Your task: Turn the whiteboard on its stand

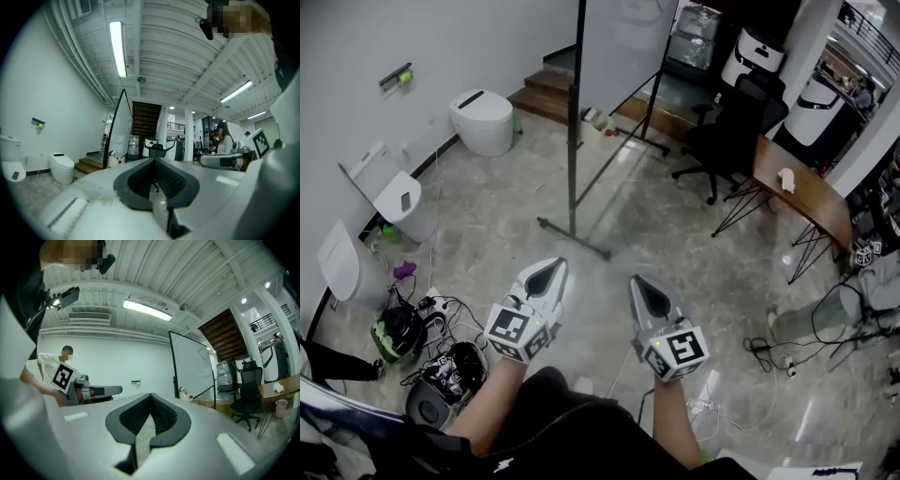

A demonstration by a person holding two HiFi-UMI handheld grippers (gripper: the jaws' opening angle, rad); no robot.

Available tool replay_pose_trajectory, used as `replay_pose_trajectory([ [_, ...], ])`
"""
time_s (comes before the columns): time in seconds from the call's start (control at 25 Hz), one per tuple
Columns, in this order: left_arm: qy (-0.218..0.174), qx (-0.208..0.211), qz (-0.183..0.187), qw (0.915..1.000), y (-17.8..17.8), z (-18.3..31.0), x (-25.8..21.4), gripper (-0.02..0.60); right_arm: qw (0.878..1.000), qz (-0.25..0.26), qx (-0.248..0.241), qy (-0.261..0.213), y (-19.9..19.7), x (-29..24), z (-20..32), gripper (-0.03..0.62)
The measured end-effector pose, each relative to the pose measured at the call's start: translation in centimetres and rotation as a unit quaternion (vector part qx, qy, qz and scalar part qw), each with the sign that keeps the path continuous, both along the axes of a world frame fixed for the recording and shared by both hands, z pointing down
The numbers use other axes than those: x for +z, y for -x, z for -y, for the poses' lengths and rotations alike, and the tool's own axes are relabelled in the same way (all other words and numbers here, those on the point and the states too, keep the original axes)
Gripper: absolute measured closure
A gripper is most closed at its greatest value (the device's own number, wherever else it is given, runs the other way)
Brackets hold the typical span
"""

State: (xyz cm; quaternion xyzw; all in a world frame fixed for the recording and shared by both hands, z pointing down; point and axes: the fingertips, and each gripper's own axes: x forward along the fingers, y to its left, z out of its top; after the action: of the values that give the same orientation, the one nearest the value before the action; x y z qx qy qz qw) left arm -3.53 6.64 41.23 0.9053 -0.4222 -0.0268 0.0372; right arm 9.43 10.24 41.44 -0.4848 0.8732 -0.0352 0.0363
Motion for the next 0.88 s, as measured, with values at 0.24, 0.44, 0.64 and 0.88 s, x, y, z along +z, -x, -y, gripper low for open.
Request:
replay_pose_trajectory([
  [0.24,-0.002,-0.001,0.003,1.0000,-1.5,-0.4,0.1,0.580,1.000,0.005,-0.002,-0.005,-1.4,0.2,-0.4,0.585],
  [0.44,-0.006,0.000,0.004,1.0000,-1.9,0.5,-0.4,0.580,1.000,0.005,-0.001,-0.011,-1.9,-0.4,0.3,0.585],
  [0.64,-0.006,0.003,0.004,1.0000,-2.2,1.8,-0.3,0.580,1.000,0.003,0.003,-0.010,-2.3,-0.3,1.3,0.585],
  [0.88,-0.007,0.009,0.002,0.9999,-2.0,4.4,0.0,0.580,1.000,-0.002,0.005,-0.011,-1.9,0.0,3.8,0.585],
])
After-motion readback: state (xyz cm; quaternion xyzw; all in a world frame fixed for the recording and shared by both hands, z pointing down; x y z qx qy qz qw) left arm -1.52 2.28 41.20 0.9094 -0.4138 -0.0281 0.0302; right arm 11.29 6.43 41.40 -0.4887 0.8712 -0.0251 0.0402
